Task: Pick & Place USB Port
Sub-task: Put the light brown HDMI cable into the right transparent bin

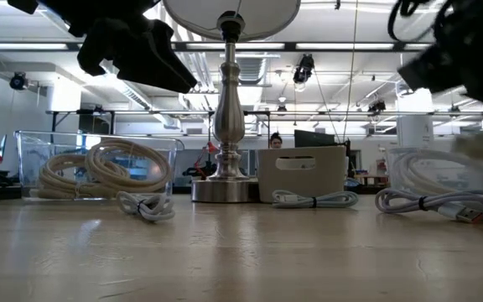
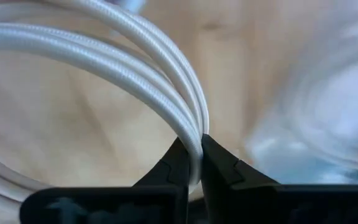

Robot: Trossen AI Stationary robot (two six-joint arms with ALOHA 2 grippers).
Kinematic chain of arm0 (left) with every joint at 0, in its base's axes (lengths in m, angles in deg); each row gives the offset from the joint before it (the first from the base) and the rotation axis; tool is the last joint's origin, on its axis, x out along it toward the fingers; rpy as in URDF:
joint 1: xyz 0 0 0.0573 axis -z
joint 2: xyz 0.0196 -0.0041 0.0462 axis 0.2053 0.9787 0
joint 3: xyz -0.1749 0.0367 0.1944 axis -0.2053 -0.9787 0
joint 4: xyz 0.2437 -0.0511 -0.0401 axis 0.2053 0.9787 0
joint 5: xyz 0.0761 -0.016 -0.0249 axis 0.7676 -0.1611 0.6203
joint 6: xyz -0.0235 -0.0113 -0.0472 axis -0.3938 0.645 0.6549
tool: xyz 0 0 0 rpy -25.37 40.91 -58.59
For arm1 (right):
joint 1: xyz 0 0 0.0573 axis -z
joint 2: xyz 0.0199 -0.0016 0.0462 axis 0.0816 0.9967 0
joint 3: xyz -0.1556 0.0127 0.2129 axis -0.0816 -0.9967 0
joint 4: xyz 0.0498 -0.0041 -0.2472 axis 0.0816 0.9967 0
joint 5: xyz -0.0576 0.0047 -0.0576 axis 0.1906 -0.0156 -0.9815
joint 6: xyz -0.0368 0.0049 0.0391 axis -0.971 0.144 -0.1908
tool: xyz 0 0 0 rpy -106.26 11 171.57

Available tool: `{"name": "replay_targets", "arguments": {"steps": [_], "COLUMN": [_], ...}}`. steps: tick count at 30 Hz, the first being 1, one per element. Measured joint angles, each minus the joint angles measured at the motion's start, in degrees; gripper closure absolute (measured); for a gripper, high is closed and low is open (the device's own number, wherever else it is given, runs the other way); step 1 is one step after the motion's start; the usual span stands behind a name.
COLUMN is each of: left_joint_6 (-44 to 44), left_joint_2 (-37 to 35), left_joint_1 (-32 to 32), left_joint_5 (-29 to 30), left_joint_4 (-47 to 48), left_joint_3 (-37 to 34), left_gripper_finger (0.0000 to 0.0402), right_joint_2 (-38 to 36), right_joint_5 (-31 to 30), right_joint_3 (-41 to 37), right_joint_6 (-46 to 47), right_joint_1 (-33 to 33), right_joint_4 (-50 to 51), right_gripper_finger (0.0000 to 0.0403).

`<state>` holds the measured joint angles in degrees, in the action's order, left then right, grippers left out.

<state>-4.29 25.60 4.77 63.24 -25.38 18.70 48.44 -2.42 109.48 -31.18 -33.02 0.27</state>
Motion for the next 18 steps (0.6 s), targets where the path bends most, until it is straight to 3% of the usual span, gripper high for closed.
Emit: {"name": "replay_targets", "arguments": {"steps": [6,11,18], "left_joint_6": [0.0,0.0,0.0], "left_joint_2": [0.0,0.0,0.0], "left_joint_1": [0.0,0.0,0.0], "left_joint_5": [0.0,0.0,0.0], "left_joint_4": [0.0,0.0,-0.4], "left_joint_3": [0.0,0.0,0.1], "left_gripper_finger": [0.0216,0.0216,0.0216], "right_joint_2": [-2.4,-4.7,-8.7], "right_joint_5": [-12.0,-18.2,-30.7], "right_joint_3": [3.4,3.8,3.8], "right_joint_6": [3.0,3.4,10.8], "right_joint_1": [0.5,1.3,2.2], "right_joint_4": [5.0,6.2,11.4], "right_gripper_finger": [0.0385,0.0373,0.0377]}}
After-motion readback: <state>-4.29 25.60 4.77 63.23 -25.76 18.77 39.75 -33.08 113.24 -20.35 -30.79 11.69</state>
